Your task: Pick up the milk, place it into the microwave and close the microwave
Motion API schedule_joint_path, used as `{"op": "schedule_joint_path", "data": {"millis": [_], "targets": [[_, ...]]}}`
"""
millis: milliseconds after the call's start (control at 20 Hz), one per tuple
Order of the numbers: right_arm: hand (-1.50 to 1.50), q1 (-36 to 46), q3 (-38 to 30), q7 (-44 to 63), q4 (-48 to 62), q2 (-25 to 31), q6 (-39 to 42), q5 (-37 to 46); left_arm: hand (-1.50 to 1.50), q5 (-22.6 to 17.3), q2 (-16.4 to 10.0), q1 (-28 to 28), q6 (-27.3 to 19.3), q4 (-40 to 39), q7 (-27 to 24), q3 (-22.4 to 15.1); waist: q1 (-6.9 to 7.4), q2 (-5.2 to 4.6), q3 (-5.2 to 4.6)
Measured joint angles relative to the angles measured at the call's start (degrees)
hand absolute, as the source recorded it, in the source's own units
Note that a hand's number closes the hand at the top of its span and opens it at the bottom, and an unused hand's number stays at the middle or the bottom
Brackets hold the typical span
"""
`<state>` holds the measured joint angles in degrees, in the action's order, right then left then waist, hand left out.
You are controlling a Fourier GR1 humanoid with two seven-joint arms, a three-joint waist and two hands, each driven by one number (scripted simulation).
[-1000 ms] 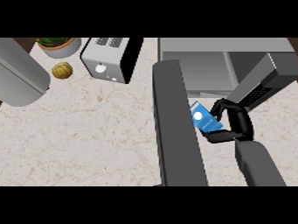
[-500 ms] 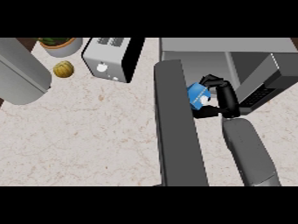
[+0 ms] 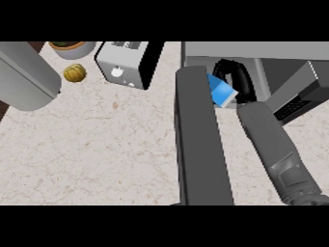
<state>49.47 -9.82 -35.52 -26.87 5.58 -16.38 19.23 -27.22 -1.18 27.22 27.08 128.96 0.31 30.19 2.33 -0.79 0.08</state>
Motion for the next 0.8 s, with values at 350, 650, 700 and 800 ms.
{"op": "schedule_joint_path", "data": {"millis": [350,650,700,800], "targets": [[1.50,6.8,-2.7,-1.0,9.6,2.6,-5.8,1.0,-1.50,-0.5,-1.2,-2.3,0.6,-2.0,0.3,0.2,1.59,-0.78,0.04],[1.50,9.1,-3.7,-2.0,13.2,4.4,-13.9,2.3,-1.50,-0.6,-1.7,-3.4,1.1,-2.8,0.3,-0.1,2.84,-1.41,0.08],[1.50,9.5,-3.7,-2.3,13.5,5.0,-15.0,2.8,-1.50,-0.5,-1.7,-3.3,1.4,-2.8,0.3,-0.2,3.12,-1.51,0.08],[1.50,10.2,-3.4,-2.8,14.2,5.8,-17.6,3.6,-1.50,-0.2,-1.6,-3.7,1.4,-2.8,0.3,-0.5,3.68,-1.83,0.10]]}}
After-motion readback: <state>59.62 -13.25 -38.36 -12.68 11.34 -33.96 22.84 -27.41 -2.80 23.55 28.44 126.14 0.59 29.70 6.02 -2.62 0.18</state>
